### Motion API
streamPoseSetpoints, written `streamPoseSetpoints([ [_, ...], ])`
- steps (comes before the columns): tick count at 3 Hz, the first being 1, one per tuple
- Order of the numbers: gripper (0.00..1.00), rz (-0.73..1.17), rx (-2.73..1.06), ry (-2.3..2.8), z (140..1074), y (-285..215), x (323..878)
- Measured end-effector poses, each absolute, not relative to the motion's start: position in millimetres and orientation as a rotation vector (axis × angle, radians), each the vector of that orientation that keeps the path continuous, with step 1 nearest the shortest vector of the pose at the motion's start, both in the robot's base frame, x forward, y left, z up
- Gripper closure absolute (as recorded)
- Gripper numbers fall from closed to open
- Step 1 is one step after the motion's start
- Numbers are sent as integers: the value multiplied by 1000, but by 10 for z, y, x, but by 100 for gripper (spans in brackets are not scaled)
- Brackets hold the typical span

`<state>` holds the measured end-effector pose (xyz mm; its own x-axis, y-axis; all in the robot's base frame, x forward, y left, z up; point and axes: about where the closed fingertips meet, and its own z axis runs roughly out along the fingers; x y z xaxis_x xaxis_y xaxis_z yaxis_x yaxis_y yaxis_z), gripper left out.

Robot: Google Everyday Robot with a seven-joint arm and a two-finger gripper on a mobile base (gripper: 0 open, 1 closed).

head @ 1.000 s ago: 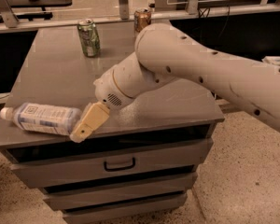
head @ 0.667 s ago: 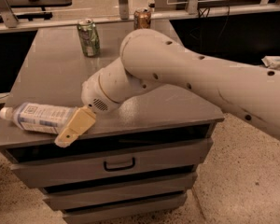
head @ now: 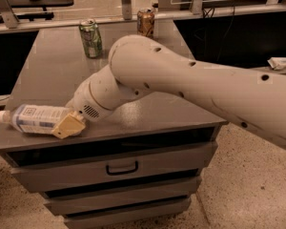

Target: Move blue plastic bottle near orange can

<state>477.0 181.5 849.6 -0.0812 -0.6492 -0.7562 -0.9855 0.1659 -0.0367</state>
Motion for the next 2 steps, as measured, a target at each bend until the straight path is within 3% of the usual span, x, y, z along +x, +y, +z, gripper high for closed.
streamPoseSetpoints([
  [1, 72, 668, -1523, 1834, 8510, 1759, 4781],
  [2, 93, 597, -1476, 1830, 8749, 1386, 4925],
])
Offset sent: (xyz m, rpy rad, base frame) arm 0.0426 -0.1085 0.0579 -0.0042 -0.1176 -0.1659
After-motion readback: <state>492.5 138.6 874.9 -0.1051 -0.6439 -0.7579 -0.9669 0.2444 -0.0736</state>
